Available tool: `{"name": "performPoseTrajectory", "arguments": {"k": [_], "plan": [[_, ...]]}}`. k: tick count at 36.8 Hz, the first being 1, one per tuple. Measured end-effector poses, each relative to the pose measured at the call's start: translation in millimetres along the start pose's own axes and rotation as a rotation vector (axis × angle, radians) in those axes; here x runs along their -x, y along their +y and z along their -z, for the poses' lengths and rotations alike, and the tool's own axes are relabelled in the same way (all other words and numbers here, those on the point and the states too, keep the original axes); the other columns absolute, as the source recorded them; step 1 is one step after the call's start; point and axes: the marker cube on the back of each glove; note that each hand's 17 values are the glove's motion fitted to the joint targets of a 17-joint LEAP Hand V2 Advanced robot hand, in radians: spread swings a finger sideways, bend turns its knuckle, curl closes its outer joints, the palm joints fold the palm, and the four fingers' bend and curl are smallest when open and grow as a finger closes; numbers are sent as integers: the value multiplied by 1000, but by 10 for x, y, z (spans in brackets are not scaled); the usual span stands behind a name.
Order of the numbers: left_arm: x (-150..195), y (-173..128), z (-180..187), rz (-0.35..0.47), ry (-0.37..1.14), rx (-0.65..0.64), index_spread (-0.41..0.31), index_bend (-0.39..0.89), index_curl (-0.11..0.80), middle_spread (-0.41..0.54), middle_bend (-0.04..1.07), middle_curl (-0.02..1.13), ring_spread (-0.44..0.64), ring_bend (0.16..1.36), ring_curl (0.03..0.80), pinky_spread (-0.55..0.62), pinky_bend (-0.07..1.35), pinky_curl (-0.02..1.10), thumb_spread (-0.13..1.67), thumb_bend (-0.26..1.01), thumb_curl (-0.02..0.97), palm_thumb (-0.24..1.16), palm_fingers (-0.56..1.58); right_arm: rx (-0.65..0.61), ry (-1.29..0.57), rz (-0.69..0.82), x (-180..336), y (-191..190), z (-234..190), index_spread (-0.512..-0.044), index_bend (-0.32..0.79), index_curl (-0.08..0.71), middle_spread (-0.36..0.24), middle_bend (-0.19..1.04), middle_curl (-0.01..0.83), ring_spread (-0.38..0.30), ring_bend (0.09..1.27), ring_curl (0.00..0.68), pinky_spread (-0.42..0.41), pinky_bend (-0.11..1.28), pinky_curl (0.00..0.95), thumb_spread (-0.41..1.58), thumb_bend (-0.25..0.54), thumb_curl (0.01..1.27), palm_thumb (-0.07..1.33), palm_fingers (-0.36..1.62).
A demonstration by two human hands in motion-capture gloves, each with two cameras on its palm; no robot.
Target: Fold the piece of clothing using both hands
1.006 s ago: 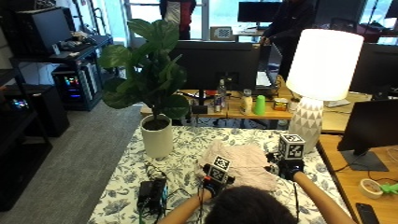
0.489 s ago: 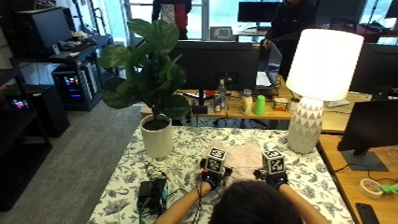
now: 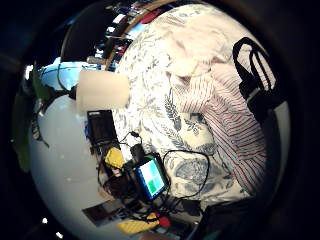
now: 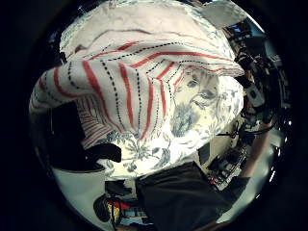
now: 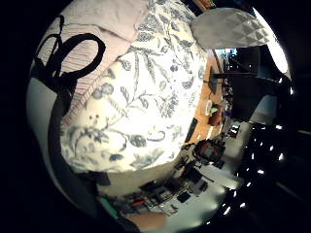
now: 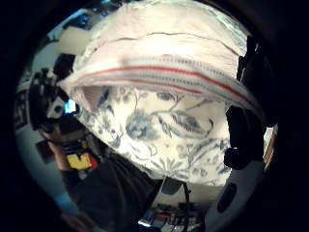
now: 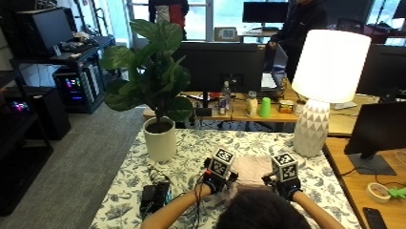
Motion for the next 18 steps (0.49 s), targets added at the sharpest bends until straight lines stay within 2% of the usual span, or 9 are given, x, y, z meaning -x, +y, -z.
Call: {"name": "performPoseTrajectory", "arguments": {"k": [5, 7, 11, 18], "plan": [[4, 379, 439, -83, 37, 53, -287, 171, 461, -329, 459, 547, -345, 492, 419, -325, 299, 375, 1318, 27, 496, 684, 1173, 37, 10, 35, -4, 330, 456, -252, 136, 329, -180, 389, 486, -205, 629, 463, -267, 500, 406, 1167, 170, 412, 1064, 1264], [57, 402, 589, -85, 43, 64, -285, 171, 465, -327, 460, 552, -345, 498, 424, -319, 287, 376, 1331, 27, 497, 687, 1171, 30, 8, 28, -40, 359, 688, -255, 146, 334, -184, 395, 491, -207, 638, 467, -274, 495, 404, 1174, 161, 407, 1060, 1261], [199, 205, 725, -16, 31, 49, -287, 186, 481, -328, 460, 563, -346, 498, 430, -314, 268, 378, 1327, 28, 512, 705, 1177, -4, 31, -24, -98, 146, 962, -257, 158, 346, -189, 409, 500, -209, 644, 471, -283, 484, 404, 1189, 149, 397, 1061, 1258], [388, -348, 566, 167, -29, 80, -288, 178, 498, -328, 450, 576, -345, 499, 437, -305, 250, 385, 1324, 21, 530, 717, 1166, -115, 58, -103, 15, -493, 1034, -259, 157, 363, -195, 417, 512, -211, 658, 474, -296, 481, 405, 1205, 126, 380, 1062, 1257]]}}
